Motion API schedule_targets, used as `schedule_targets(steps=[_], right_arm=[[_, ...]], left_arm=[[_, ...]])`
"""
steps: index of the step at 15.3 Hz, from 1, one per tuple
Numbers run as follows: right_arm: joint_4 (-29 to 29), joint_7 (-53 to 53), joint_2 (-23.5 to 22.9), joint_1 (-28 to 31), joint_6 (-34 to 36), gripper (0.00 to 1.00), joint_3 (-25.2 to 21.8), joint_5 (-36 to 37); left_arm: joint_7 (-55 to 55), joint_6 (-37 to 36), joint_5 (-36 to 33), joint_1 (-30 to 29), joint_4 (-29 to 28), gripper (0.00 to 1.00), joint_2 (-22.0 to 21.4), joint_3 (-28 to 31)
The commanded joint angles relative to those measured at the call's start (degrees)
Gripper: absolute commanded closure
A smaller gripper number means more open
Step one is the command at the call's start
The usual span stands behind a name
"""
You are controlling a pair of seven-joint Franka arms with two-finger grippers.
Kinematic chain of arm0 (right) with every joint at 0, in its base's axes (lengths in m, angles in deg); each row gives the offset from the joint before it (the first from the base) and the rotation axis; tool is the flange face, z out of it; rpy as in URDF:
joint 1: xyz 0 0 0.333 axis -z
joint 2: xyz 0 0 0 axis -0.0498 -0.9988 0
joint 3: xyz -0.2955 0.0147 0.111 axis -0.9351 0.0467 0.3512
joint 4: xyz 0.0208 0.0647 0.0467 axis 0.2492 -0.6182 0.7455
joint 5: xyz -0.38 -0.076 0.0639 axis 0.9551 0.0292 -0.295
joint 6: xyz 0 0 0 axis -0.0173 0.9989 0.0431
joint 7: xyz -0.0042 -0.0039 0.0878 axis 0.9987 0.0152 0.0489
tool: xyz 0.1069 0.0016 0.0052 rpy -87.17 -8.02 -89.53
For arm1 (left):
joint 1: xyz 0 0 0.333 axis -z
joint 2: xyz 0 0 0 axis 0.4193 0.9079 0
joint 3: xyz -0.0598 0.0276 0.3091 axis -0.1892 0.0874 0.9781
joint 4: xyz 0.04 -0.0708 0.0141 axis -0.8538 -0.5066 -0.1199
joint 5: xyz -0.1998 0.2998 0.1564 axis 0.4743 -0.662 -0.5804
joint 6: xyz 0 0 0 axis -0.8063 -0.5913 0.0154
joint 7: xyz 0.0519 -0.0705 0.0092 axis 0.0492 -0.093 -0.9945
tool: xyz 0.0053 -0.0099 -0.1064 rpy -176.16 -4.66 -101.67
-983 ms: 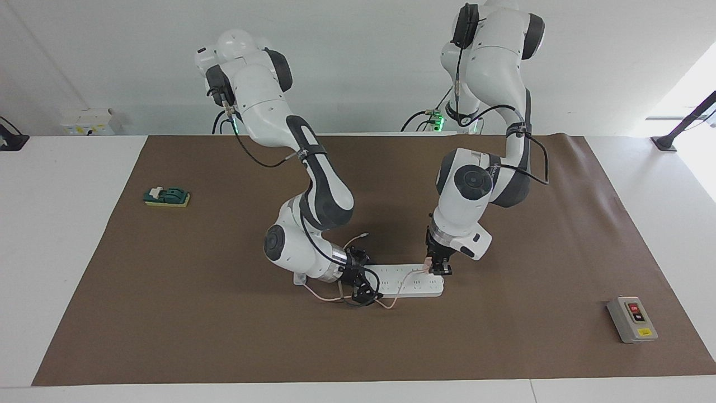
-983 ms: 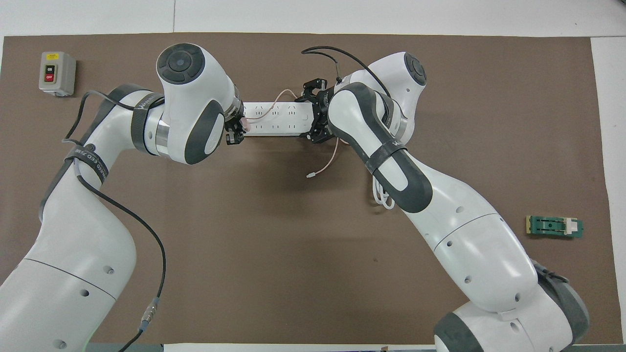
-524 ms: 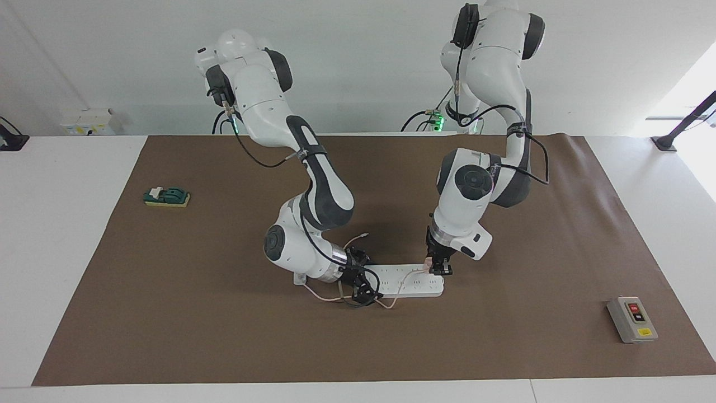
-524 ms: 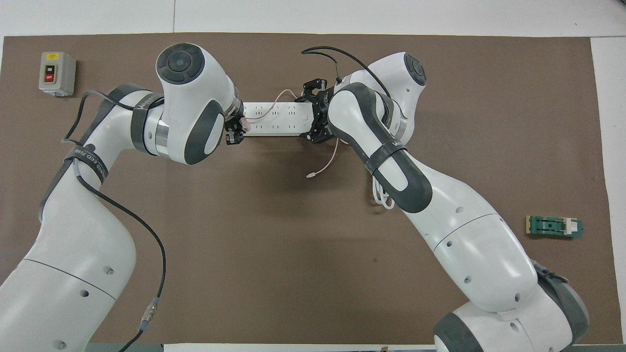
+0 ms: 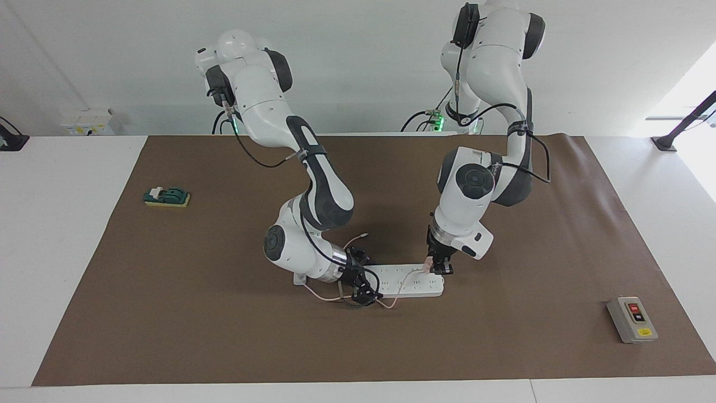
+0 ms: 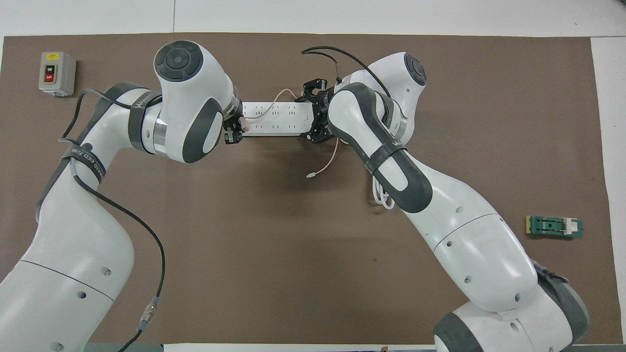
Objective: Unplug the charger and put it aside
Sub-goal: 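Pull the pink charger out of the strip with the left gripper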
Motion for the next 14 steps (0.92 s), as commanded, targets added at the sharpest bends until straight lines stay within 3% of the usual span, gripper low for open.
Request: schedule_targets(steps=[1,8,14], right_arm=[[1.27,-1.03,-1.19,-0.58,-1.77,0.51,0.30,0.18],[1.27,-0.94,-1.19,-0.58,-1.77,0.51,0.39,0.18],[1.27,-0.94,-1.19,-0.58,-1.77,0.51,0.39,0.18]], left_arm=[[0.04,-7.20,-0.83,-0.61,1.59,1.00,-5.27,1.04],[5.48,-9.76,-1.18,-1.75,2.31,1.00,-6.50,1.04],[34.01,-15.37,-0.74,-7.90,0.55,1.00,-9.66,0.78]])
